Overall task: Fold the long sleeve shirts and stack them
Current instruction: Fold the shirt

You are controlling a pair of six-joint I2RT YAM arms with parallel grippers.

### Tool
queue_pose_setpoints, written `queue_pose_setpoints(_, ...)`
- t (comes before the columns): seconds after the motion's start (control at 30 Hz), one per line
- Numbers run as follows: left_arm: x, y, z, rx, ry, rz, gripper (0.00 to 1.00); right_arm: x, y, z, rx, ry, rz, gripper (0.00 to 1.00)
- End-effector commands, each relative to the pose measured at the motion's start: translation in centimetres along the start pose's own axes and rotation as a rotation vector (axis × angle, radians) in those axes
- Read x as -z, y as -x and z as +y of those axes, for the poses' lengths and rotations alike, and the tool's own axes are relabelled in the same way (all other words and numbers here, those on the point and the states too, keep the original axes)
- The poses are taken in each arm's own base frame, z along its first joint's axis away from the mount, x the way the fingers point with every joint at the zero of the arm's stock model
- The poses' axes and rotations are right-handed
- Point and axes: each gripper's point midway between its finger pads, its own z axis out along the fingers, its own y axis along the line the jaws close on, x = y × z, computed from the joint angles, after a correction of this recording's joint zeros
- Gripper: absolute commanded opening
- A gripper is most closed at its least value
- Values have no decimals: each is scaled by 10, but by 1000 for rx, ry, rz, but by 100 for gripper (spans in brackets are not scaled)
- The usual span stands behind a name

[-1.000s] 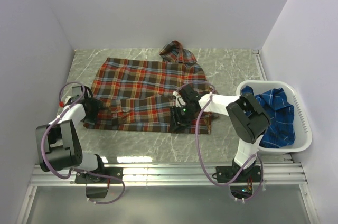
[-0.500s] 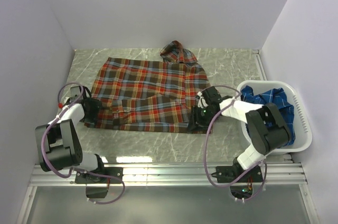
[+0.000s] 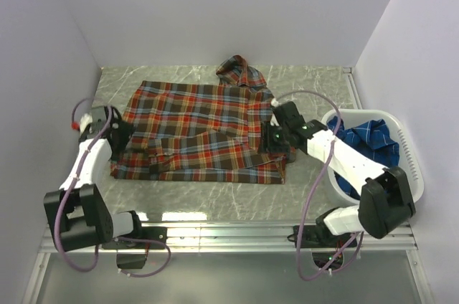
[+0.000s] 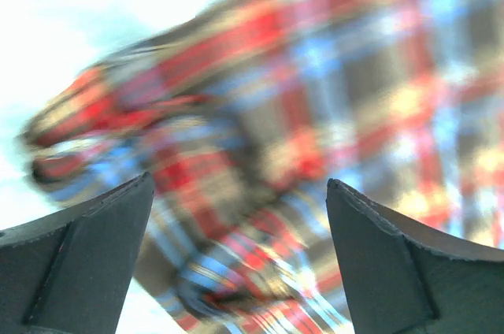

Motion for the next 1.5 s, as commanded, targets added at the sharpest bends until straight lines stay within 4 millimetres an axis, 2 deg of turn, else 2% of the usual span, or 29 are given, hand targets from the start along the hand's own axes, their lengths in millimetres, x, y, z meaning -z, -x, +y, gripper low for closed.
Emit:
queue_pose_setpoints(0.0, 39, 27, -62, -205, -158, -138, 98, 1, 51, 18, 87, -42, -143, 54)
queue_pose_setpoints(0.03, 44, 18, -77, -275, -179, -151, 99, -2, 58, 18, 107, -68, -157, 56)
queue_pose_setpoints(0.07, 45, 18, -93, -349, -187, -166, 99, -11, 65, 31, 136, -61, -150, 58)
queue_pose_setpoints(0.1, 44, 13, -101, -396, -186, -166, 99, -15, 71, 33, 157, -88, -162, 60)
queue_pose_setpoints(0.13, 45, 1, -111, -475, -192, -159, 99, -20, 76, 34, 188, -110, -169, 61)
queue_pose_setpoints(0.17, 36, -3, -119, -510, -175, -144, 99, -29, 79, 44, 223, -112, -158, 62)
queue_pose_setpoints(0.33, 3, -29, -129, -614, -128, -49, 99, -55, 75, 61, 347, -129, -94, 63)
queue_pose_setpoints(0.37, -9, -35, -126, -628, -101, -22, 99, -63, 69, 64, 362, -128, -69, 63)
queue_pose_setpoints(0.53, -34, -57, -101, -643, -9, 66, 99, -83, 30, 66, 453, -123, 68, 63)
queue_pose_setpoints(0.63, -47, -72, -62, -645, 92, 124, 99, -90, -3, 60, 498, -136, 166, 63)
queue_pose_setpoints(0.73, -50, -80, -32, -635, 154, 153, 99, -89, -30, 50, 521, -142, 244, 63)
queue_pose_setpoints(0.93, -42, -85, 17, -588, 239, 197, 99, -76, -71, 29, 534, -154, 355, 62)
queue_pose_setpoints(1.1, -25, -78, 41, -532, 261, 195, 99, -62, -92, 21, 523, -145, 401, 62)
queue_pose_setpoints(1.13, -15, -77, 43, -517, 254, 188, 99, -57, -96, 17, 523, -145, 402, 62)
queue_pose_setpoints(1.23, 0, -75, 44, -480, 227, 181, 99, -49, -102, 18, 517, -123, 406, 62)
queue_pose_setpoints(1.33, 17, -67, 25, -452, 131, 147, 99, -38, -99, 26, 518, -78, 373, 62)
queue_pose_setpoints(1.4, 25, -55, 9, -442, 95, 105, 99, -30, -75, 36, 532, -74, 289, 62)
queue_pose_setpoints(1.47, 30, -38, -23, -438, 34, 57, 99, -20, -43, 48, 518, -66, 199, 62)
